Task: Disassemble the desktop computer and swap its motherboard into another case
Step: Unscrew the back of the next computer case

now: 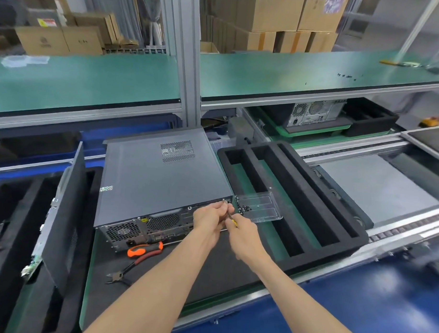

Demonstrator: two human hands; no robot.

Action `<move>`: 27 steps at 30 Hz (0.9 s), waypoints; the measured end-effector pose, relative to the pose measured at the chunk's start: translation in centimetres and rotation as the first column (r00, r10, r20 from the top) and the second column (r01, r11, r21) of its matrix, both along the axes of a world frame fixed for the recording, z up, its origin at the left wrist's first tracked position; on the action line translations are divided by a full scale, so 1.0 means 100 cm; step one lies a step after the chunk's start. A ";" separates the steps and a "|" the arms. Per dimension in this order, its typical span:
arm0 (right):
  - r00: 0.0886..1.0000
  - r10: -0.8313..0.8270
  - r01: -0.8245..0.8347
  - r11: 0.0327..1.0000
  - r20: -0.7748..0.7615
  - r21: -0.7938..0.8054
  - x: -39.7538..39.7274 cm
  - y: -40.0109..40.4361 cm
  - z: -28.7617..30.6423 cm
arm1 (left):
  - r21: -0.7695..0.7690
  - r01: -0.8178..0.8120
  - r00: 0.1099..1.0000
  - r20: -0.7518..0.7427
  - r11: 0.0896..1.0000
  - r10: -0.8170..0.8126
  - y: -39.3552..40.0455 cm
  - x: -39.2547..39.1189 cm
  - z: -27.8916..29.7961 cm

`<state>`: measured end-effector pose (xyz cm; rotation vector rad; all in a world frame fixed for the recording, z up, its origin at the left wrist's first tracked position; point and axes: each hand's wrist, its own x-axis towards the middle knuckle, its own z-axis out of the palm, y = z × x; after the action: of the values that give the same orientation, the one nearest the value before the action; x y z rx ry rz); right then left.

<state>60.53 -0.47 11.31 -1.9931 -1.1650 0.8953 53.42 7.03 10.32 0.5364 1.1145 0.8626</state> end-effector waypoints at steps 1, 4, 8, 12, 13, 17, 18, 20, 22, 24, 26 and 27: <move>1.000 -0.014 0.014 1.000 0.003 0.003 0.001 0.000 0.000 | -0.003 -0.008 1.000 0.006 1.000 0.008 0.000 0.000 -0.001; 0.995 -0.091 0.092 0.996 -0.038 0.012 0.003 -0.001 0.000 | 0.002 -0.017 1.000 0.021 1.000 0.017 -0.001 -0.001 -0.003; 0.974 -0.173 0.181 0.983 -0.147 0.043 0.003 -0.006 -0.001 | -0.002 -0.021 0.999 0.033 1.000 0.021 0.000 0.000 -0.004; 0.968 -0.208 0.224 0.969 -0.143 0.104 0.001 -0.009 -0.009 | -0.036 -0.044 0.998 0.047 0.998 0.046 0.001 0.001 -0.002; 0.963 -0.229 0.245 0.964 -0.140 0.105 0.000 -0.009 -0.008 | -0.039 -0.048 0.997 0.057 0.998 0.050 0.002 0.002 -0.002; 0.889 -0.363 0.363 0.930 -0.279 -0.053 0.002 -0.001 -0.004 | -0.048 -0.063 0.996 0.067 0.997 0.066 0.001 0.003 0.000; 0.883 -0.370 0.367 0.928 -0.289 -0.070 0.002 -0.001 -0.005 | -0.053 -0.068 0.995 0.068 0.996 0.071 0.001 0.003 0.000; 0.900 -0.348 0.348 0.936 -0.261 -0.049 0.003 -0.003 -0.004 | -0.060 -0.075 0.995 0.067 0.995 0.079 0.001 0.005 0.001; 0.926 -0.304 0.310 0.951 -0.223 -0.009 0.003 -0.005 -0.003 | -0.069 -0.087 0.994 0.060 0.994 0.091 0.002 0.006 0.002; 0.936 -0.299 0.304 0.953 -0.185 -0.003 0.002 -0.004 -0.003 | -0.085 -0.101 0.993 0.057 0.991 0.106 0.002 0.008 0.002; 0.934 -0.312 0.315 0.949 -0.176 -0.014 0.003 -0.003 -0.001 | -0.098 -0.116 0.990 0.070 0.988 0.123 0.002 0.010 0.003; 0.928 -0.318 0.319 0.947 -0.195 -0.023 0.003 -0.002 -0.001 | -0.102 -0.125 0.988 0.077 0.987 0.133 0.002 0.010 0.004</move>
<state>60.79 -0.71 11.18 -1.9619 -0.7070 0.8900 54.47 7.20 10.67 0.3476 1.1176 0.9292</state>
